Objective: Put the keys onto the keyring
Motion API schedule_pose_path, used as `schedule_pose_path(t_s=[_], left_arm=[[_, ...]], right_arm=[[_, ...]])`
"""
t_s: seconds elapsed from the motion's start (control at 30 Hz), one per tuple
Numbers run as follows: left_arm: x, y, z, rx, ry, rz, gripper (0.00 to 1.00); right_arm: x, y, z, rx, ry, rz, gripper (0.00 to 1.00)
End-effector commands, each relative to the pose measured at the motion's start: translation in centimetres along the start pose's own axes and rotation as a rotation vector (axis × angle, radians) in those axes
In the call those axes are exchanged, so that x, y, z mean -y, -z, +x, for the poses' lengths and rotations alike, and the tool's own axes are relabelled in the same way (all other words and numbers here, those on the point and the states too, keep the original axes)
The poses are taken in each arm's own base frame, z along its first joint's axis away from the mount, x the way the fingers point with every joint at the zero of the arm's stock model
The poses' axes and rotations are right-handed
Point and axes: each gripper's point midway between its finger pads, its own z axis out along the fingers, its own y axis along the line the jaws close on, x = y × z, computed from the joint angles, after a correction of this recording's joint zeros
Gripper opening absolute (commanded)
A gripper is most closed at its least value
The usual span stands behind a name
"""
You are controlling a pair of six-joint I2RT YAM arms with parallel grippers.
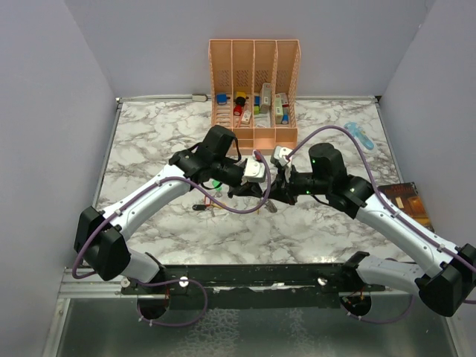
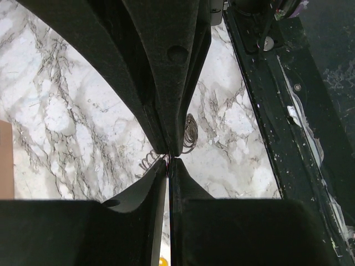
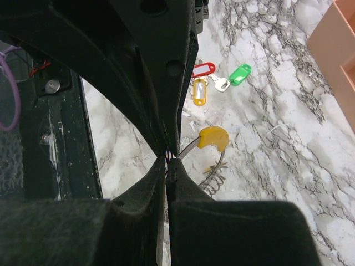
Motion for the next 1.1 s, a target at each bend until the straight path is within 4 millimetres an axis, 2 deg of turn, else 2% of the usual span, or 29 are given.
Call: schedule_pose_path(t_s=[0.0,0.23,0.53,0.73,0.8,0.9,1.0,1.07], left_arm=[[-0.1,0.0,-0.7,0.021,-0.025,0.010,0.08],[-0.2,0.0,-0.9,0.025,-0.028,0.007,0.00],[-0.2,-0.1,-0.5,0.029,0.008,-0.007,0.00],[-0.5,-0.2,-0.8,0.062,0.010,-0.051,0.00],[-0.7,-0.1,-1.2,0.091,0.023,-0.075,0.00],[-1.2,-0.2,-2.1,0.151,0.039,-0.109,0.00],[-1.8,0.2,-3.0,0.237,0.070,-0.161,0.00],[-2.1,0.7,-3.7,0.294,0.119,-0.193,0.00]], right_arm=[[0.0,0.1,-2.2,0.050,0.047,-0.001,0.01],[0.0,0.1,-2.2,0.046,0.045,-0.001,0.01],[0.2,0.2,-2.3,0.051,0.048,0.011,0.01],[0.9,1.0,-3.0,0.086,0.055,0.082,0.02],[1.2,1.6,-3.9,0.128,0.048,0.130,0.11],[1.8,2.6,-5.0,0.188,0.035,0.196,0.32],[3.3,3.5,-5.7,0.227,-0.017,0.304,0.46],[4.6,4.1,-6.1,0.253,-0.061,0.392,0.51]])
